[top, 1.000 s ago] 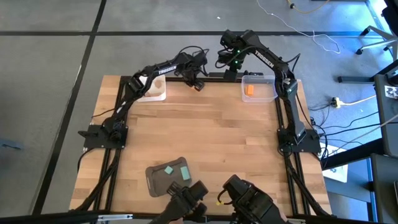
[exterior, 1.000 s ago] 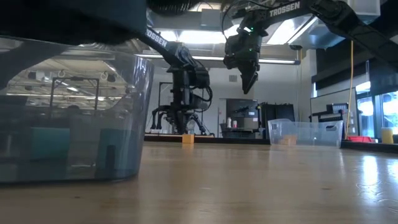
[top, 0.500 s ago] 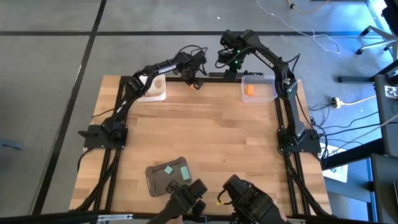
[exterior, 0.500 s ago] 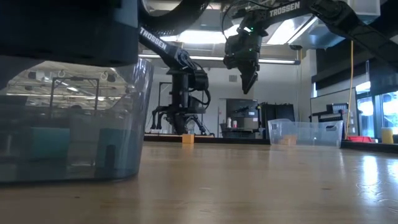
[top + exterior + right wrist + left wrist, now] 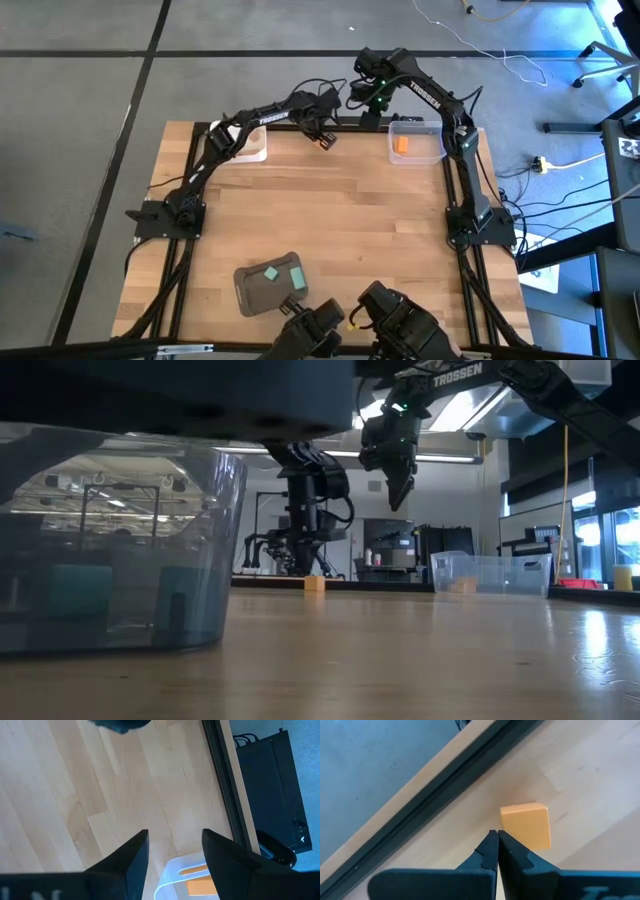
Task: Sort & place blocks by color
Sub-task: Put the yellow block into the transparent bin
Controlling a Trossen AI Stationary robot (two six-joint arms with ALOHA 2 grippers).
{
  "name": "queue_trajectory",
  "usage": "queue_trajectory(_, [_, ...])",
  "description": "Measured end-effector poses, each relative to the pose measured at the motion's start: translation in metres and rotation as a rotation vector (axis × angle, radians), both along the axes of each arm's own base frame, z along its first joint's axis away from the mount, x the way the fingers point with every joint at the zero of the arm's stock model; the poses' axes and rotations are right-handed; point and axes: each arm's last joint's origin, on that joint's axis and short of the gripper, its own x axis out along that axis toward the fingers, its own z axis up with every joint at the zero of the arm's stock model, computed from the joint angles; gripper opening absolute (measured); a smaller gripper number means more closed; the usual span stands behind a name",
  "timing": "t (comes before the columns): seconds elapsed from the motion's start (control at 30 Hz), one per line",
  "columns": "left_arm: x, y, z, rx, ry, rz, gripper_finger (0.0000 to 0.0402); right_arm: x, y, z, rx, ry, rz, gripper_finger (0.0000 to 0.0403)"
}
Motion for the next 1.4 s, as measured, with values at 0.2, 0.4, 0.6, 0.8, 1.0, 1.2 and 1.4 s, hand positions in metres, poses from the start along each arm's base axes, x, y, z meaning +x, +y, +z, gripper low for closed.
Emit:
queue_trajectory(0.2, [0.004,-0.005,0.0,-0.014,-0.011,-0.023,0.0,0.0,0.0,0.0,0.0,0.0,0.0,0.0184])
queue_trajectory(0.4, [0.006,-0.006,0.0,-0.035,-0.037,-0.056,0.0,0.0,0.0,0.0,0.0,0.0,0.0,0.0184])
queue_trajectory(0.6, [0.007,-0.005,0.001,-0.036,-0.05,-0.107,0.0,0.0,0.0,0.0,-0.003,-0.003,-0.008,0.0184])
queue_trajectory(0.8, [-0.008,0.001,0.027,-0.004,-0.057,-0.085,0.0,0.003,0.001,0.0,-0.007,-0.009,-0.019,0.0184])
queue_trajectory(1.0, [-0.03,-0.001,0.067,0.011,-0.06,-0.084,0.0,0.013,0.01,0.0,-0.015,-0.019,0.012,0.0184])
queue_trajectory(1.2, [-0.058,-0.014,0.115,0.025,-0.043,-0.103,0.0,0.029,0.022,0.001,-0.051,-0.054,0.087,0.0183])
queue_trajectory(1.4, [-0.087,-0.036,0.17,0.115,-0.056,-0.147,0.0,0.043,0.03,0.003,-0.094,-0.107,0.122,0.0183])
